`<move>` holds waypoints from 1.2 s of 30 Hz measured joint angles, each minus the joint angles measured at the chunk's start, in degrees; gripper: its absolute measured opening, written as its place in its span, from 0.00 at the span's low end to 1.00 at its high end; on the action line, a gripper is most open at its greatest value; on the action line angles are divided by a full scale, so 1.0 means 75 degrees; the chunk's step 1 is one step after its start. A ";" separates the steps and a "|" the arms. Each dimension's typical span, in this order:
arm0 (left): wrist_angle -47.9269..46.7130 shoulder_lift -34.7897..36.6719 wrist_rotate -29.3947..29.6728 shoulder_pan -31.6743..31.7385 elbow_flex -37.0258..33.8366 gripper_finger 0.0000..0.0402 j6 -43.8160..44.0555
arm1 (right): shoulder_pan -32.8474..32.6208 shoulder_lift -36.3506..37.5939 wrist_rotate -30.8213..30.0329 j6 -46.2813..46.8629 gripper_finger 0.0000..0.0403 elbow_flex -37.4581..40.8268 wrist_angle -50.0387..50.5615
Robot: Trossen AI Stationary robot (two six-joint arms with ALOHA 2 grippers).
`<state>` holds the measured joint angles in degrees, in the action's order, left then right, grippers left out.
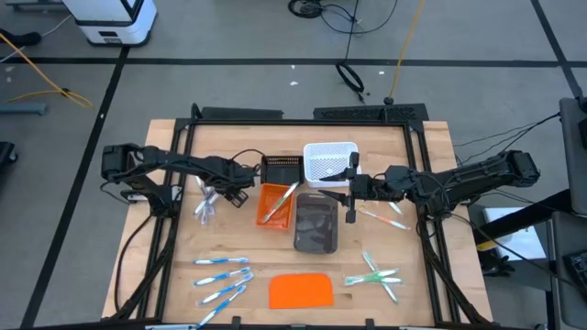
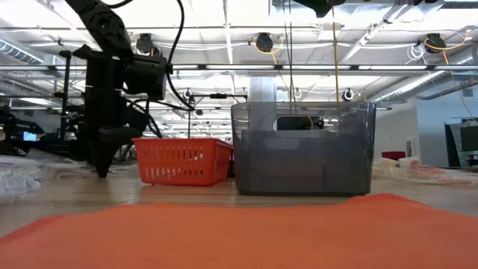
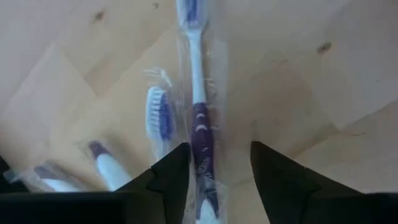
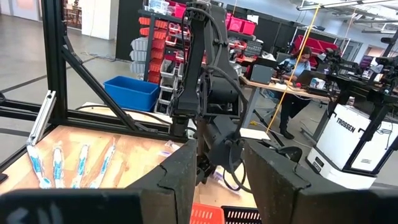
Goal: Pick & Place Toothbrushes
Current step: Put the violet toothbrush into the transparent bin
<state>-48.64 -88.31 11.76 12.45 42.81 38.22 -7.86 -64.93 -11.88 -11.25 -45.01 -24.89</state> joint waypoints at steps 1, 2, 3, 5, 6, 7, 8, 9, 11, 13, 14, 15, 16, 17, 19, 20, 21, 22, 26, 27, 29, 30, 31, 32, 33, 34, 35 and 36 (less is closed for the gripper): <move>0.0061 0.0005 0.0027 -0.0006 -0.0045 0.40 0.0037 | 0.0001 0.0000 0.0000 0.0000 0.31 0.0002 -0.0003; 0.0113 0.0011 0.0025 -0.0006 -0.0079 0.39 0.0078 | 0.0001 0.0000 0.0000 0.0000 0.31 0.0000 -0.0008; 0.0149 0.0011 0.0013 -0.0006 -0.0087 0.39 0.0138 | 0.0000 -0.0001 0.0000 0.0000 0.31 0.0000 -0.0008; 0.0268 0.0008 0.0004 -0.0006 -0.0091 0.36 0.0167 | 0.0003 -0.0003 0.0000 0.0000 0.31 0.0000 -0.0011; 0.0329 0.0005 0.0001 -0.0006 -0.0097 0.35 0.0148 | 0.0000 -0.0003 0.0000 0.0000 0.31 0.0001 -0.0014; 0.0383 0.0005 -0.0006 -0.0006 -0.0100 0.33 0.0141 | 0.0003 0.0000 0.0000 0.0002 0.31 0.0000 -0.0014; 0.0436 0.0002 -0.0021 -0.0006 -0.0100 0.30 0.0136 | 0.0001 -0.0002 0.0000 0.0003 0.31 0.0000 -0.0014; 0.0463 0.0000 -0.0028 -0.0006 -0.0103 0.28 0.0136 | 0.0003 -0.0003 0.0000 0.0003 0.31 0.0002 -0.0014; 0.0529 -0.0003 -0.0061 -0.0006 -0.0105 0.22 0.0121 | 0.0000 0.0000 0.0000 0.0003 0.31 0.0001 -0.0014; 0.0581 -0.0006 -0.0115 -0.0006 -0.0108 0.14 0.0076 | 0.0002 -0.0002 0.0000 0.0003 0.31 0.0001 -0.0012; 0.0606 -0.0006 -0.0138 -0.0006 -0.0108 0.10 0.0062 | 0.0002 -0.0001 0.0000 0.0003 0.31 0.0002 -0.0012; 0.0633 -0.0009 -0.0142 -0.0006 -0.0108 0.06 0.0063 | 0.0003 0.0000 0.0000 0.0003 0.31 0.0001 -0.0014; 0.0650 -0.0009 -0.0142 -0.0006 -0.0108 0.03 0.0061 | 0.0002 0.0000 0.0000 0.0003 0.31 0.0001 -0.0013; 0.0658 -0.0010 -0.0142 -0.0006 -0.0104 0.02 0.0065 | 0.0000 0.0000 0.0000 0.0003 0.31 0.0000 -0.0014; 0.0644 -0.0022 -0.0142 -0.0006 -0.0050 0.04 0.0063 | 0.0001 -0.0001 0.0000 0.0003 0.31 0.0003 -0.0011; 0.0620 -0.0033 -0.0142 -0.0006 -0.0015 0.04 0.0063 | 0.0003 -0.0001 0.0000 0.0003 0.31 0.0001 -0.0011; 0.0585 -0.0035 -0.0127 -0.0003 0.0023 0.04 0.0063 | 0.0002 -0.0002 -0.0001 0.0003 0.31 0.0000 -0.0011; 0.0565 -0.0047 -0.0068 -0.0006 0.0081 0.04 0.0012 | 0.0003 0.0000 0.0000 0.0003 0.31 0.0000 -0.0010; 0.0523 -0.0047 -0.0095 -0.0044 0.0388 0.02 -0.0145 | 0.0000 -0.0003 -0.0003 0.0003 0.31 0.0000 -0.0005; 0.0421 -0.0047 -0.0109 -0.0040 0.0475 0.03 -0.0147 | 0.0002 -0.0001 -0.0003 0.0003 0.31 0.0001 -0.0005; 0.0082 -0.0047 -0.0093 -0.0030 0.0659 0.04 -0.0214 | 0.0002 -0.0001 -0.0003 0.0006 0.31 0.0002 0.0013; -0.0091 -0.0047 -0.0035 -0.0035 0.0759 0.04 -0.0235 | 0.0002 -0.0002 -0.0003 0.0006 0.31 0.0003 0.0019; -0.0248 -0.0047 0.0050 -0.0044 0.0877 0.03 -0.0243 | 0.0003 -0.0003 -0.0003 0.0006 0.31 0.0003 0.0031; -0.0387 -0.0043 0.0162 -0.0049 0.0992 0.02 -0.0246 | 0.0000 -0.0003 -0.0003 0.0006 0.31 0.0003 0.0046; -0.0578 -0.0038 0.0282 -0.0047 0.1091 0.02 -0.0237 | 0.0003 -0.0003 -0.0003 0.0006 0.31 0.0003 0.0065; -0.0782 -0.0029 0.0428 -0.0044 0.1210 0.01 -0.0238 | 0.0003 -0.0003 -0.0003 0.0009 0.31 0.0000 0.0102; -0.0951 0.0007 0.0513 -0.0041 0.1312 0.02 -0.0238 | 0.0003 -0.0003 -0.0003 0.0032 0.31 0.0003 0.0139; -0.1124 0.0037 0.0594 -0.0042 0.1438 0.02 -0.0244 | 0.0000 -0.0003 -0.0003 0.0058 0.31 0.0003 0.0167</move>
<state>-57.07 -88.03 16.22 12.14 53.59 36.40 -7.86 -64.95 -11.90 -10.81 -44.99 -23.63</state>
